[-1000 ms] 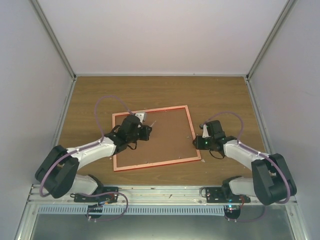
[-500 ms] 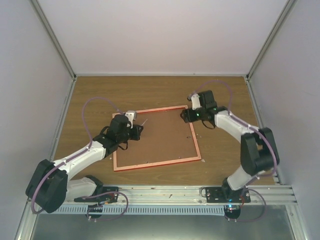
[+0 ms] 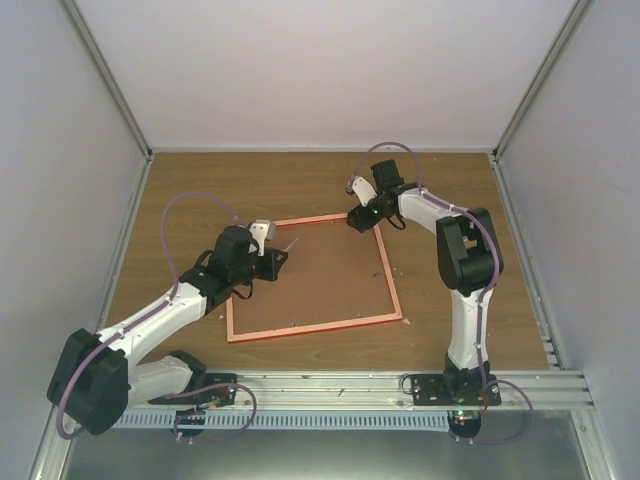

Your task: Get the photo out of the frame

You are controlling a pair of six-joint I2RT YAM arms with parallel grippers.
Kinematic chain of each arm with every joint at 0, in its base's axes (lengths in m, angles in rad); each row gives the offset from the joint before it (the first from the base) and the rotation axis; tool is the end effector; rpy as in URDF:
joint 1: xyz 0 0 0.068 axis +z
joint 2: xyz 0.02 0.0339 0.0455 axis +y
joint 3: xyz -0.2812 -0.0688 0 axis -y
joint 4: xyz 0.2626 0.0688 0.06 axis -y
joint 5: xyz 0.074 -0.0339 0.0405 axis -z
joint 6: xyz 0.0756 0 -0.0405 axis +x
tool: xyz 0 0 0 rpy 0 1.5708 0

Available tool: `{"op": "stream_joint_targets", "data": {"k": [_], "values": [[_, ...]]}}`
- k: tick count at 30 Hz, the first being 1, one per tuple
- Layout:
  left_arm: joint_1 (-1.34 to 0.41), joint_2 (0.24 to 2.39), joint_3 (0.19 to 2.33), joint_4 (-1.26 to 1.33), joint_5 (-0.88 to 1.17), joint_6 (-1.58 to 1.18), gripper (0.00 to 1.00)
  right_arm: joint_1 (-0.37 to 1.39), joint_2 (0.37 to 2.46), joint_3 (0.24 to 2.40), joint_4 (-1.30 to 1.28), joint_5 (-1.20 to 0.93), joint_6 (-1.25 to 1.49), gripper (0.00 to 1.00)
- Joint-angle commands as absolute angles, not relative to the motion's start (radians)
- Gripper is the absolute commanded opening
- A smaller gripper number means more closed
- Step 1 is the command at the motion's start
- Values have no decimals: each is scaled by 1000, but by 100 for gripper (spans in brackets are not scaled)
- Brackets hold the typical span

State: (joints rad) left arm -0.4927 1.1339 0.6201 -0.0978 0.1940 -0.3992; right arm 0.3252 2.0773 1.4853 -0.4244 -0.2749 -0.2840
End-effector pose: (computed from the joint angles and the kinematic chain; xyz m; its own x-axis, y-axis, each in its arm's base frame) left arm 0.2403 -0.1455 0.2064 -0.7006 -0.0568 -0.7113 0.3591 0.8333 -0.4202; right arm 0.4531 0.1744 0.1379 -0.6493 -0.5035 -0.5700 -0.6509 0.7555 0.0740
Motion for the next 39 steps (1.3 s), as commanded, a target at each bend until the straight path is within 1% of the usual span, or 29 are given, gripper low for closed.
{"op": "stream_joint_targets", "data": {"k": [1, 5, 10, 22, 29, 39], "values": [[-485, 1118, 646, -94, 220, -385, 0, 333, 2160, 1584, -509, -293, -418, 74], [-485, 1120, 643, -95, 230, -389, 0, 333, 2219, 1648, -547, -318, -459, 72], [-484, 1121, 641, -107, 229, -391, 0, 333, 2266, 1674, -563, -332, -497, 70], [-483, 1141, 640, -104, 247, -397, 0, 317, 2303, 1667, -581, -303, -492, 49], [-484, 1135, 630, -98, 253, -404, 0, 280, 2311, 1666, -590, -224, -453, 40], [-484, 1134, 621, -85, 261, -409, 0, 203, 2325, 1669, -671, -69, -318, 38]]}}
